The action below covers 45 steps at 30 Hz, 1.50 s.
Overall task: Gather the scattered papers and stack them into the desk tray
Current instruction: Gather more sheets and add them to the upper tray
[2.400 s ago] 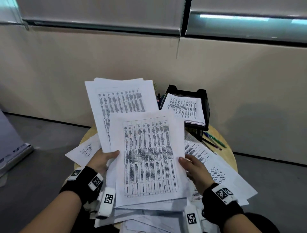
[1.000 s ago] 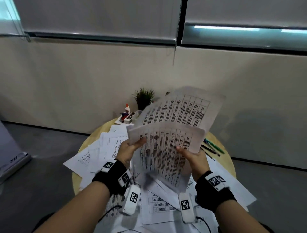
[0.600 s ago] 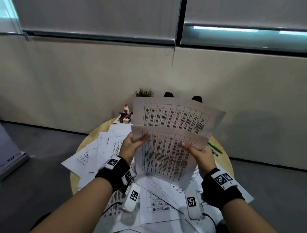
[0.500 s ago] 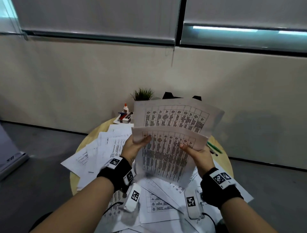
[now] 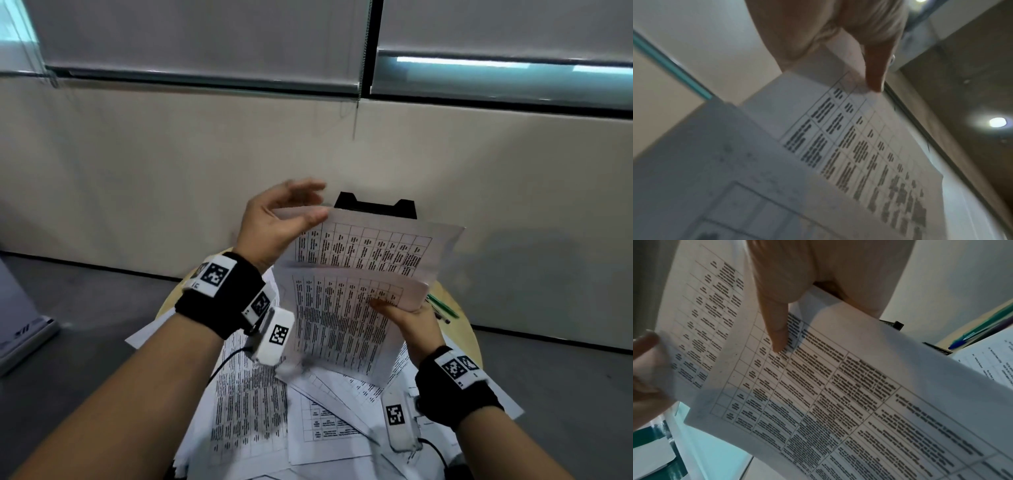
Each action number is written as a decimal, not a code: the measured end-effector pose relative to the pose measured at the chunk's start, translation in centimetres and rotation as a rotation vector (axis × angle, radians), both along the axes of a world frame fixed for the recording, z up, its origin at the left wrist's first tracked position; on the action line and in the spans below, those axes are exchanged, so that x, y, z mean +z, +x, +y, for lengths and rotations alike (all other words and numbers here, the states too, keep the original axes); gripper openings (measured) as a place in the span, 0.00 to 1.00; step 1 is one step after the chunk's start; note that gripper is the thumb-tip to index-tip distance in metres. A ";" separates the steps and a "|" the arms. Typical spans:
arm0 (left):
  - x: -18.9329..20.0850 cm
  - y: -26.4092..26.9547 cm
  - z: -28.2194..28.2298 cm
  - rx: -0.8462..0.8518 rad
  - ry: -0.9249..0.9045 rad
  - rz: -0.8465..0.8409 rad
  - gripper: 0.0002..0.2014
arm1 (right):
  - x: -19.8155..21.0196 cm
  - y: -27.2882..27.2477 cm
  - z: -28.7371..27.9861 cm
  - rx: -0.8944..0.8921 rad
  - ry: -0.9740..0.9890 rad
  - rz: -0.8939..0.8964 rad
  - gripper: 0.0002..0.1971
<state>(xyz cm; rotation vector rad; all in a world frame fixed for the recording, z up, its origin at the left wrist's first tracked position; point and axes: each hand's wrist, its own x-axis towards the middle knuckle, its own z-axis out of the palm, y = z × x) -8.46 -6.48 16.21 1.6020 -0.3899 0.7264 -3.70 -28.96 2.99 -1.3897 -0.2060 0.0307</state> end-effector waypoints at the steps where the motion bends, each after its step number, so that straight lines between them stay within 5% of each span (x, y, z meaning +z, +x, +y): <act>1: 0.0 0.3 0.0 0.007 0.043 0.024 0.12 | 0.0 0.0 0.0 0.005 0.009 0.005 0.14; 8: -2.0 1.4 0.3 0.019 0.201 0.174 0.06 | 0.3 0.1 -0.1 0.048 0.101 -0.006 0.16; 17: -2.5 2.0 2.0 0.028 0.102 0.210 0.10 | 0.1 0.3 -0.5 0.021 0.090 0.001 0.12; 25: -9.0 2.0 3.1 -0.177 -0.284 0.562 0.58 | 0.8 0.1 -0.6 0.002 0.101 0.000 0.14; 27: -10.1 1.2 2.5 -0.231 -0.366 0.589 0.53 | 1.0 0.1 -0.6 0.012 0.122 0.002 0.22; 31: -12.8 0.0 2.0 -0.339 -0.459 0.612 0.39 | 1.4 0.3 -0.7 0.015 0.140 -0.029 0.22; 35: -13.4 0.1 1.6 -0.286 -0.367 0.712 0.52 | 1.6 0.4 -0.7 0.014 0.137 -0.036 0.34; 37: -13.1 0.5 1.1 -0.197 -0.300 0.700 0.46 | 2.2 0.1 -0.5 0.029 0.155 -0.044 0.23; 39: -12.4 0.9 0.8 -0.097 -0.275 0.646 0.30 | 3.0 -0.2 -0.2 0.025 0.191 -0.058 0.12; 45: -12.5 0.4 0.5 0.014 -0.222 0.571 0.14 | 3.3 -1.2 -0.7 0.030 0.045 -0.133 0.13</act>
